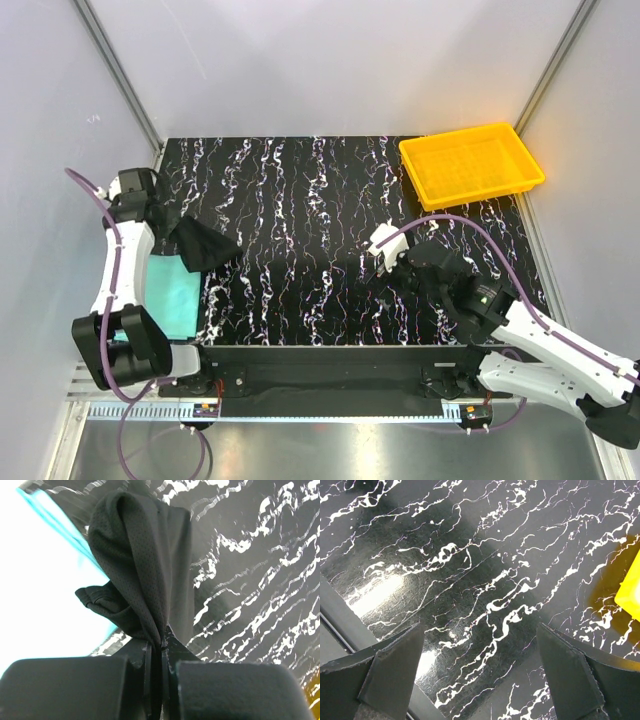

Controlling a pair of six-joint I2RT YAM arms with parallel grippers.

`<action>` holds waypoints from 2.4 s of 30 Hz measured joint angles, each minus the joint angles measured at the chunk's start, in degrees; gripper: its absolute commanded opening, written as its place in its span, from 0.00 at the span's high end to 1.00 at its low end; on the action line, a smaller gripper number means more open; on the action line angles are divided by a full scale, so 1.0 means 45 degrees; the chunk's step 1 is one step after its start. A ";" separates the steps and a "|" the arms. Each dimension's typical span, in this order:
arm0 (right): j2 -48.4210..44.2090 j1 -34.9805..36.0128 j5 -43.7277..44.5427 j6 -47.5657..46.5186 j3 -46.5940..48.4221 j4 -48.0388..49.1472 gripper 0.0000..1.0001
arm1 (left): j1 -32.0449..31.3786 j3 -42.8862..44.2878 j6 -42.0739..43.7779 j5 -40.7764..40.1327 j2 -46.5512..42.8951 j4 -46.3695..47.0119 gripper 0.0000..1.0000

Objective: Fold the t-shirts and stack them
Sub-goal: Neatly place the folded tshirt to the corner

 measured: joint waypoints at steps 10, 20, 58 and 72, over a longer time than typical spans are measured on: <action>-0.0107 0.0000 -0.0175 0.0000 0.0000 -0.0015 0.00 | 0.1569 0.0593 0.1141 -0.0078 -0.0670 -0.0869 1.00; -0.0112 0.0000 -0.0374 0.0000 0.0000 -0.0087 0.01 | 0.2783 0.1831 0.2278 0.0214 -0.0597 -0.1394 1.00; -0.0413 0.0000 -0.0452 -0.0063 -0.0170 -0.0583 0.00 | 0.4634 -0.1457 0.4027 0.2395 -0.2414 -0.1438 1.00; -0.0631 0.0000 -0.0675 -0.0049 -0.0554 -0.0665 0.00 | 0.5858 -0.2482 0.1234 -0.1899 -0.4371 -0.3832 0.01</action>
